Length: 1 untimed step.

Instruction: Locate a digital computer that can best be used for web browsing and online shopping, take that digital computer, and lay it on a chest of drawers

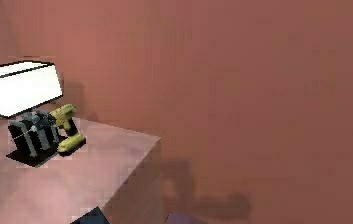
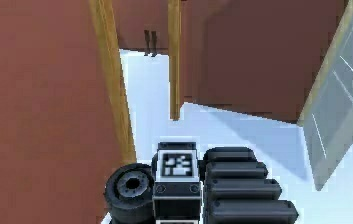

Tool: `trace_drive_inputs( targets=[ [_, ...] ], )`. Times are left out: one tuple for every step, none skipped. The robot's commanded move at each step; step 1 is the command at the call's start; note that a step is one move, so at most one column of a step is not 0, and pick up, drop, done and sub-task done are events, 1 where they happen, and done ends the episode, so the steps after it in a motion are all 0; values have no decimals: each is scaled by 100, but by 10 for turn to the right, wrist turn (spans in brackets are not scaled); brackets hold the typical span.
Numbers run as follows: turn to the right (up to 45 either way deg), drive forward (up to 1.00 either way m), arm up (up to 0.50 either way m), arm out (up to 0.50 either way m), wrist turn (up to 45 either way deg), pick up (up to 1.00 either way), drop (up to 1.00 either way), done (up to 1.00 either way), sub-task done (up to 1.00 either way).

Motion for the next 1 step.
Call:
trace_drive_inputs(
  targets=[
    [450, 0, 0, 0, 0, 0, 0, 0, 0]
  ],
)
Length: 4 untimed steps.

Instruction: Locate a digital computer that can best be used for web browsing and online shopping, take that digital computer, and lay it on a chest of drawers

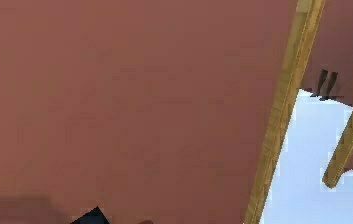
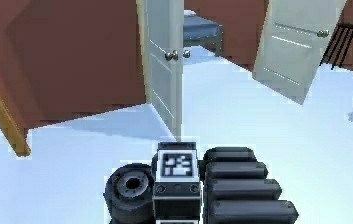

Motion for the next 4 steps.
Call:
trace_drive_inputs(
  targets=[
    [240, 0, 0, 0, 0, 0, 0, 0, 0],
    [-450, 0, 0, 0, 0, 0, 0, 0, 0],
    [-450, 0, 0, 0, 0, 0, 0, 0, 0],
    [-450, 0, 0, 0, 0, 0, 0, 0, 0]
  ],
)
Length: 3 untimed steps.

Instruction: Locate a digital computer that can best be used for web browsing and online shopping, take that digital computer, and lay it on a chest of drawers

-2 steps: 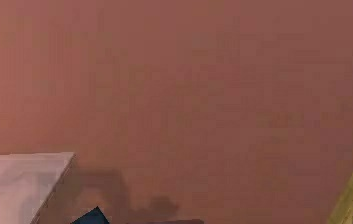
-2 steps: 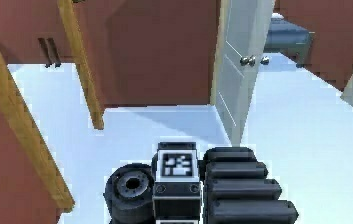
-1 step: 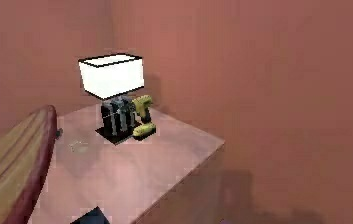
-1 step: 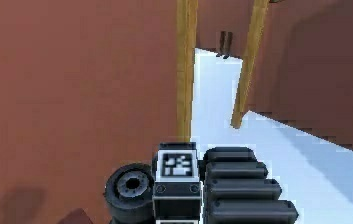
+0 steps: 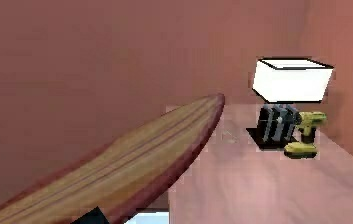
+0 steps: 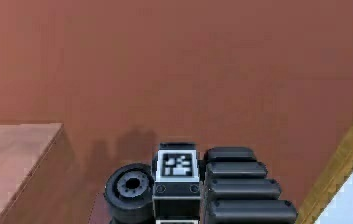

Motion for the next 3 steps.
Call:
trace_drive_inputs(
  targets=[
    [-240, 0, 0, 0, 0, 0, 0, 0, 0],
    [0, 0, 0, 36, 0, 0, 0, 0, 0],
    [0, 0, 0, 0, 390, 0, 0, 0, 0]
  ],
)
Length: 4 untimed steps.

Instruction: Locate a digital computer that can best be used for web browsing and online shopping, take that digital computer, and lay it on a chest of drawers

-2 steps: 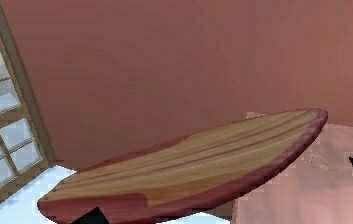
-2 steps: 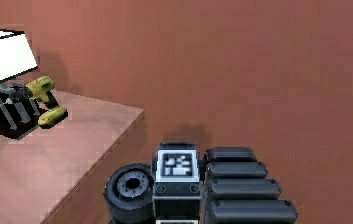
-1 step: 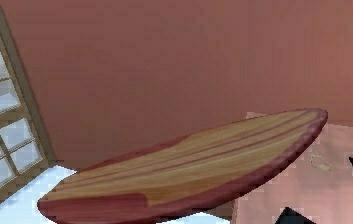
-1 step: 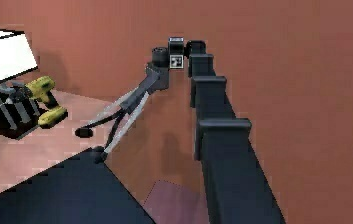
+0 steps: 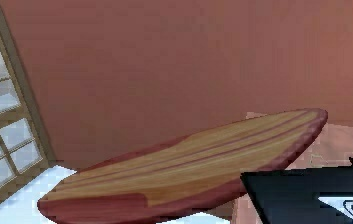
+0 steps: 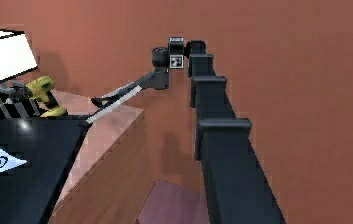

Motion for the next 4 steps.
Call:
trace_drive_inputs(
  targets=[
    [0, 0, -12, 0, 0, 0, 0, 0, 0],
    [0, 0, 0, 0, 0, 0, 100, 0, 0],
    [0, 0, 0, -10, 0, 0, 0, 0, 0],
    [0, 0, 0, 0, 0, 0, 0, 100, 0]
  ],
)
